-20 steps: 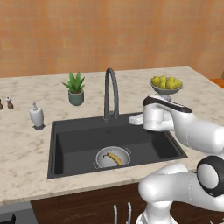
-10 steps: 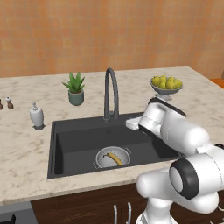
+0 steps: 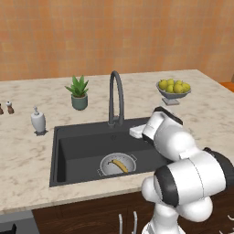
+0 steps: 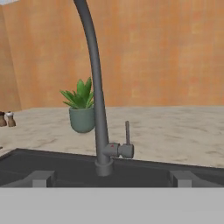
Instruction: Put the colander in the sink, put the banana in the colander, and turn on the sink faucet and pour water over the colander.
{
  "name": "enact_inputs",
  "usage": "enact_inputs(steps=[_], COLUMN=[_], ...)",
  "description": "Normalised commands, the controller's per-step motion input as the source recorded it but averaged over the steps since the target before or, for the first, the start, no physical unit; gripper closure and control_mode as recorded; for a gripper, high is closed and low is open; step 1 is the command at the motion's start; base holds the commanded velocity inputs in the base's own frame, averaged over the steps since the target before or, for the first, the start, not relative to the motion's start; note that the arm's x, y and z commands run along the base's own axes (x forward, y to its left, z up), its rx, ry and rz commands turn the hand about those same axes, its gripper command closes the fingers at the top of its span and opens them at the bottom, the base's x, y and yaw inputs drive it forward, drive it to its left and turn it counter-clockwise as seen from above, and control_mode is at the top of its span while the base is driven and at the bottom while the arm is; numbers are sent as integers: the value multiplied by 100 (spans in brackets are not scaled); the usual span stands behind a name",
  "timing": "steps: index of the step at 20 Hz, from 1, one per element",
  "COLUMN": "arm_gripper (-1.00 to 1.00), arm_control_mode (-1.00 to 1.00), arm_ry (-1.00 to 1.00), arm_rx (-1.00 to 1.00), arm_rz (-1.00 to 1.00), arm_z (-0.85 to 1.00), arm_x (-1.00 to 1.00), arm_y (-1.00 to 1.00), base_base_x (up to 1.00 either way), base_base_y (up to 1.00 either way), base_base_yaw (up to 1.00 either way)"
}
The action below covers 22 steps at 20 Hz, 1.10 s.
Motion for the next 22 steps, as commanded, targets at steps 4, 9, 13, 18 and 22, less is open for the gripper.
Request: enact_inputs(steps=[4,9,13,18,22], arm_gripper=[-100,-100,-100,-100,-100], arm_control_mode=[-100,-100,-100,-100,-100], arm_ry=[0,0,0,0,0], arm_rx=[1,1,0,0,0], arm_rz=[0,0,0,0,0], arm_z=[0,1,1,0,0], arm_x=[14,34,27,22,23], arm_y=[-6,-6,0,0,0], base_base_x=[0,0,0,0,0], base_base_y=[0,0,0,0,0], base_base_yaw=[0,0,0,0,0])
